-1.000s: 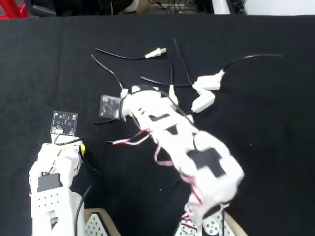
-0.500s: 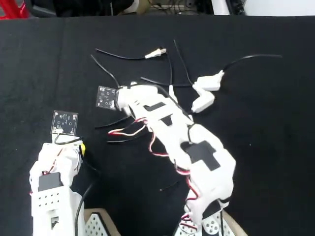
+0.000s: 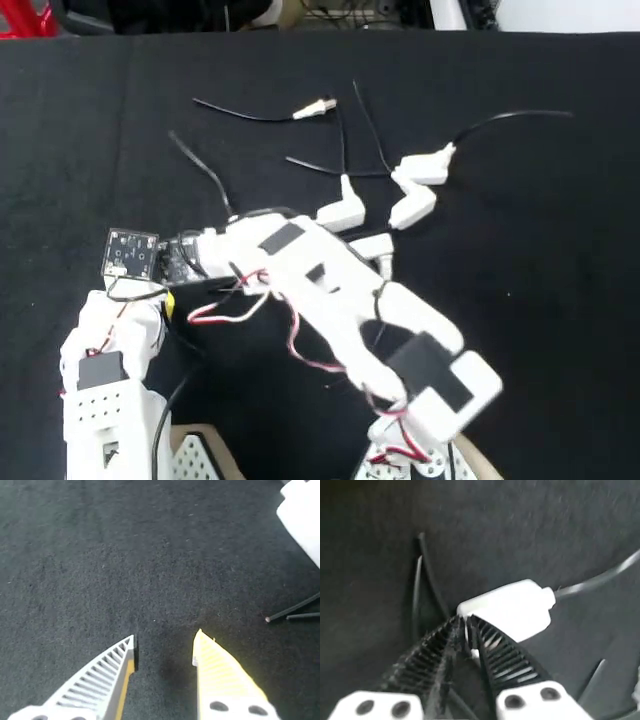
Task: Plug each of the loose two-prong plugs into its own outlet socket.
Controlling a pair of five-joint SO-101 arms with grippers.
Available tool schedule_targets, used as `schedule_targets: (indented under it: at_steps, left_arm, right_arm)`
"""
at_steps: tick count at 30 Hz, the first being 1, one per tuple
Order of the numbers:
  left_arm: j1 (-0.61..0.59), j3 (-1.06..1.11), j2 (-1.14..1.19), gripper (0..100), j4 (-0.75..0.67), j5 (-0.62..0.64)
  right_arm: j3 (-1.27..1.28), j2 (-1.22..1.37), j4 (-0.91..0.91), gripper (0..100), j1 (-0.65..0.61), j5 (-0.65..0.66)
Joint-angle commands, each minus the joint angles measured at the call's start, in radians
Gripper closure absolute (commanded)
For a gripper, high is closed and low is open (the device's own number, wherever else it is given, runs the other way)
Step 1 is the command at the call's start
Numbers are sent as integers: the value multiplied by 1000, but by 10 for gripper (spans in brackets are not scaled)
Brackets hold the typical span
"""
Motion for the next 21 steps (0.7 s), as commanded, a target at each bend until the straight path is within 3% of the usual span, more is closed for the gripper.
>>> schedule_targets:
  at_steps: [1, 7, 15, 21]
  left_arm:
    - [-12, -4, 2, 805, -11, 0]
    - [-7, -16, 2, 805, -15, 15]
    - [-24, -225, 9, 802, -12, 304]
    - [170, -414, 55, 800, -11, 400]
  right_arm:
    - [105, -206, 20, 986, -92, 0]
    - [188, -602, 41, 986, 140, -158]
    - [392, -1141, 87, 986, 399, -338]
    - [449, -1504, 259, 984, 640, -500]
